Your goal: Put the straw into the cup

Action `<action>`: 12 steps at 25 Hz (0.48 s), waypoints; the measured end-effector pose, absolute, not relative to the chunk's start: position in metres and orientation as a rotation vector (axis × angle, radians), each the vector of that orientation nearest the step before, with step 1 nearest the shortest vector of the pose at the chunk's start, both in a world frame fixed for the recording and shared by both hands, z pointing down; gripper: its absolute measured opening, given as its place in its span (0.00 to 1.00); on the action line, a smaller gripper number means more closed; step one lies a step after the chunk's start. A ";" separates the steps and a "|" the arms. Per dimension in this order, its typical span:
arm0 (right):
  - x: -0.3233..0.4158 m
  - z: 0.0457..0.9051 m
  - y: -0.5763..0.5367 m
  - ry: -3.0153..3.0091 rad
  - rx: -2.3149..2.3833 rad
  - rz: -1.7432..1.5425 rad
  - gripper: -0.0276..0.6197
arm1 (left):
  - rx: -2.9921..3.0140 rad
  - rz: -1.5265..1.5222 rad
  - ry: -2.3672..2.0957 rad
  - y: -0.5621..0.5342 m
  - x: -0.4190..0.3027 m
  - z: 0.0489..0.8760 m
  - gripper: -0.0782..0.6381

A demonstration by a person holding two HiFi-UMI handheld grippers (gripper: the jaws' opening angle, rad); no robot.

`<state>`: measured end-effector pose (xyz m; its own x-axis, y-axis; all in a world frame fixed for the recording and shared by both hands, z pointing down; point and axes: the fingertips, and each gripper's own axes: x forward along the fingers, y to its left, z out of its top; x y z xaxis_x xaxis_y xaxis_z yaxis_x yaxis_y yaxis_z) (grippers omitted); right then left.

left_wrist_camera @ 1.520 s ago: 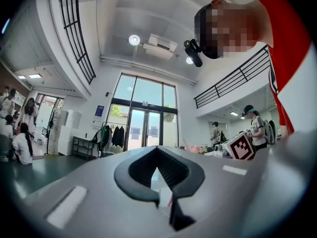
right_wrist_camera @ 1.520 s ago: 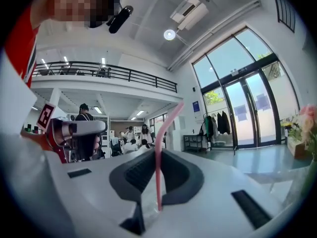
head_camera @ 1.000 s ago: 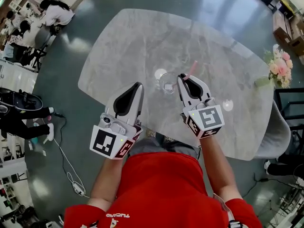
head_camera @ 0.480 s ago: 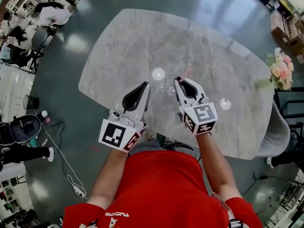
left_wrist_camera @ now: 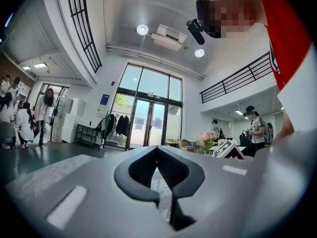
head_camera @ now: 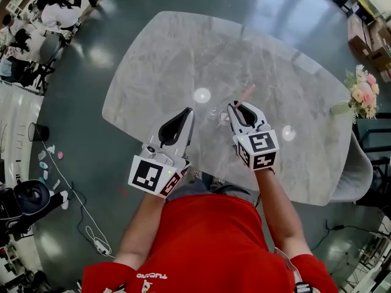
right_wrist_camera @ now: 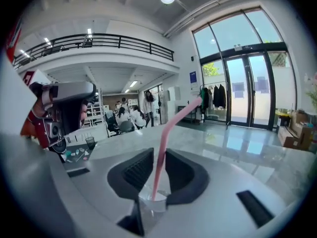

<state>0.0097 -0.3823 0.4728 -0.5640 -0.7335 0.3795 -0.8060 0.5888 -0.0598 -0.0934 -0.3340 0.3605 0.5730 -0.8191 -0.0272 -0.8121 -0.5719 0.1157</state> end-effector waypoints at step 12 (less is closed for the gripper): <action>0.028 0.499 -0.384 -2.256 1.094 0.374 0.25 | 2.716 -0.123 -1.364 -0.339 -0.094 0.363 0.12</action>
<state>0.0280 -0.3836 0.4992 -0.4825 -0.6157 0.6230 -0.7837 0.6211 0.0068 -0.0944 -0.3388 0.3635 0.5954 -0.8030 -0.0278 -0.7949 -0.5937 0.1249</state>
